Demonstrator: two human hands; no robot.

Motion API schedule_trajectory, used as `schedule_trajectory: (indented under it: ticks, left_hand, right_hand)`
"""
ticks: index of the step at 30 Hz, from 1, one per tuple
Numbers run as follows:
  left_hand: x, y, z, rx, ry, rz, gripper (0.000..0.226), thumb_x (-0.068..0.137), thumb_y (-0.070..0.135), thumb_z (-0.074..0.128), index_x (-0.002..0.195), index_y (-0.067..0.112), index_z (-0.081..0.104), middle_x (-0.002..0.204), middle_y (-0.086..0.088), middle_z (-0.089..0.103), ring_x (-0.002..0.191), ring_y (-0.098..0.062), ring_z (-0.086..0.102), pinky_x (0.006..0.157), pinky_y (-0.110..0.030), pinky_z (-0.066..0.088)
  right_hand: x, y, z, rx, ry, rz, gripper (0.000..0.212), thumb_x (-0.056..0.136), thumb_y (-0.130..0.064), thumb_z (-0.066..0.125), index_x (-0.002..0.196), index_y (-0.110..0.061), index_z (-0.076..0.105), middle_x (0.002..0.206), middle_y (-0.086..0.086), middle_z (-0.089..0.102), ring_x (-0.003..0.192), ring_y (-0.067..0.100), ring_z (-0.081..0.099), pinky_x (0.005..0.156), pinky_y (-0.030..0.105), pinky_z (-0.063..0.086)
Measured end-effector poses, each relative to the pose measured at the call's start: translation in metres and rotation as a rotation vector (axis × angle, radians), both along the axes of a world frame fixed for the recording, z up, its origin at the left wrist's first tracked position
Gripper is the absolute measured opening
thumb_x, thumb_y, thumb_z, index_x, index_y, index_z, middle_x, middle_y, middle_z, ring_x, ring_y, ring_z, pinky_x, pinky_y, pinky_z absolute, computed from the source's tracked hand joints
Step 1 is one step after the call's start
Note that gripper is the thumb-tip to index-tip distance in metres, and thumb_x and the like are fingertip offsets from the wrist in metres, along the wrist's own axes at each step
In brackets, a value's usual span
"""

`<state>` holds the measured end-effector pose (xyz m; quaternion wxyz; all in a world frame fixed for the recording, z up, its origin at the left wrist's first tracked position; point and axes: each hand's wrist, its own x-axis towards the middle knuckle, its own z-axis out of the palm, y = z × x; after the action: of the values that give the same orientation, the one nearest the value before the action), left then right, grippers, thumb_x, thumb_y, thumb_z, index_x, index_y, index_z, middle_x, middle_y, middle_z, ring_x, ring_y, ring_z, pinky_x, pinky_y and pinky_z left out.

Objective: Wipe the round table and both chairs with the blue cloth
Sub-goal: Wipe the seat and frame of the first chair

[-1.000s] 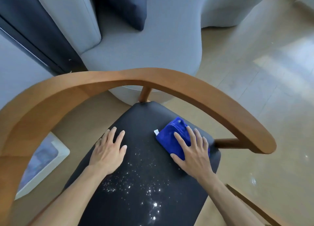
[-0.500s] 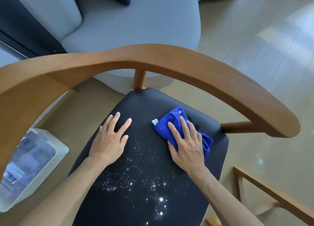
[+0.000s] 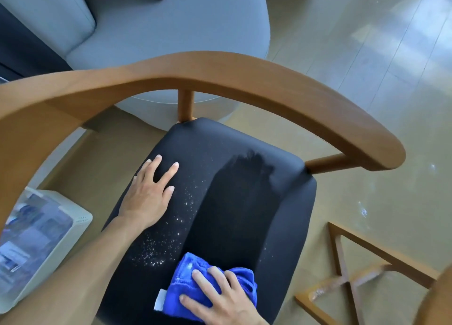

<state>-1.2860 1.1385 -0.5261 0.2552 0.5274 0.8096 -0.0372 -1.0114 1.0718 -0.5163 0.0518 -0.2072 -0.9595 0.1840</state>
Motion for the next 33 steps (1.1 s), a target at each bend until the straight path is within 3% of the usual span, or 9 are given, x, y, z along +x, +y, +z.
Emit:
schedule_trajectory:
  ticks: [5,9,12,15,18,22,24,28,33]
  left_hand:
    - [0.001,0.001,0.0,-0.002,0.0,0.015,0.056,0.1,0.034,0.038,0.15,0.041,0.013,0.16,0.002,-0.004,0.147,-0.02,-0.003,0.115,-0.046,0.023]
    - [0.003,0.0,0.0,0.011,-0.011,0.042,0.056,0.1,0.033,0.039,0.15,0.04,0.016,0.16,0.0,-0.003,0.147,-0.021,-0.002,0.116,-0.046,0.022]
    - [0.003,0.001,-0.002,0.01,-0.006,0.046,0.056,0.099,0.032,0.04,0.15,0.04,0.017,0.16,0.0,-0.002,0.147,-0.021,-0.002,0.116,-0.047,0.023]
    - [0.001,0.001,-0.004,0.008,-0.021,0.055,0.056,0.099,0.033,0.041,0.149,0.042,0.018,0.16,0.002,-0.001,0.146,-0.019,-0.002,0.115,-0.047,0.024]
    - [0.0,-0.001,-0.008,0.036,-0.031,0.057,0.056,0.098,0.032,0.043,0.149,0.042,0.02,0.159,0.002,0.001,0.146,-0.018,-0.001,0.115,-0.048,0.024]
    - [-0.001,-0.001,-0.011,0.055,-0.038,0.083,0.055,0.098,0.032,0.043,0.147,0.043,0.022,0.159,0.005,0.002,0.145,-0.015,0.0,0.116,-0.049,0.023]
    - [-0.001,-0.001,-0.01,0.057,-0.045,0.09,0.055,0.098,0.032,0.043,0.147,0.044,0.023,0.159,0.006,0.002,0.144,-0.013,-0.001,0.115,-0.049,0.023]
    - [0.001,-0.001,-0.008,0.069,-0.027,0.081,0.054,0.098,0.032,0.041,0.147,0.042,0.022,0.159,0.003,0.002,0.145,-0.016,0.0,0.113,-0.05,0.023]
    - [0.001,0.0,-0.002,0.044,-0.044,0.074,0.053,0.099,0.033,0.041,0.147,0.043,0.022,0.16,0.004,0.001,0.146,-0.015,-0.002,0.112,-0.052,0.023]
  right_hand:
    - [0.014,0.054,0.006,0.057,0.016,0.16,0.035,0.085,-0.01,0.052,0.109,-0.033,0.064,0.113,0.007,0.066,0.087,0.031,0.06,0.067,0.035,0.049]
    - [0.016,0.173,0.019,0.187,0.035,-0.241,0.052,0.066,-0.001,0.068,0.114,-0.021,0.071,0.12,0.018,0.063,0.092,0.04,0.06,0.069,0.041,0.05]
    - [0.008,0.247,0.017,0.22,-0.001,-0.483,0.047,0.079,-0.012,0.07,0.126,-0.017,0.064,0.129,0.021,0.056,0.103,0.045,0.056,0.076,0.049,0.049]
    - [0.003,0.261,-0.004,0.124,-0.187,-0.655,0.055,0.089,-0.043,0.06,0.141,-0.028,0.048,0.144,0.011,0.042,0.114,0.039,0.046,0.09,0.047,0.041]
    - [0.003,0.257,-0.011,0.125,-0.163,-0.704,0.051,0.089,-0.043,0.06,0.135,-0.023,0.054,0.131,0.016,0.051,0.1,0.042,0.051,0.084,0.047,0.044]
    - [0.012,0.225,-0.007,0.152,-0.025,-0.728,0.039,0.086,-0.028,0.064,0.123,-0.015,0.063,0.122,0.023,0.054,0.094,0.044,0.054,0.081,0.048,0.05]
    - [0.019,0.18,-0.006,0.099,-0.025,-0.717,0.04,0.084,-0.026,0.067,0.123,-0.017,0.063,0.125,0.02,0.051,0.1,0.04,0.052,0.086,0.046,0.049]
    - [0.031,0.055,-0.002,-0.008,0.035,-0.617,0.04,0.074,-0.017,0.069,0.114,-0.017,0.068,0.121,0.018,0.053,0.091,0.036,0.052,0.082,0.043,0.049]
    - [0.03,-0.072,0.01,-0.194,0.059,-0.338,0.026,0.073,-0.019,0.062,0.093,-0.033,0.07,0.11,0.007,0.053,0.075,0.029,0.062,0.064,0.03,0.049]
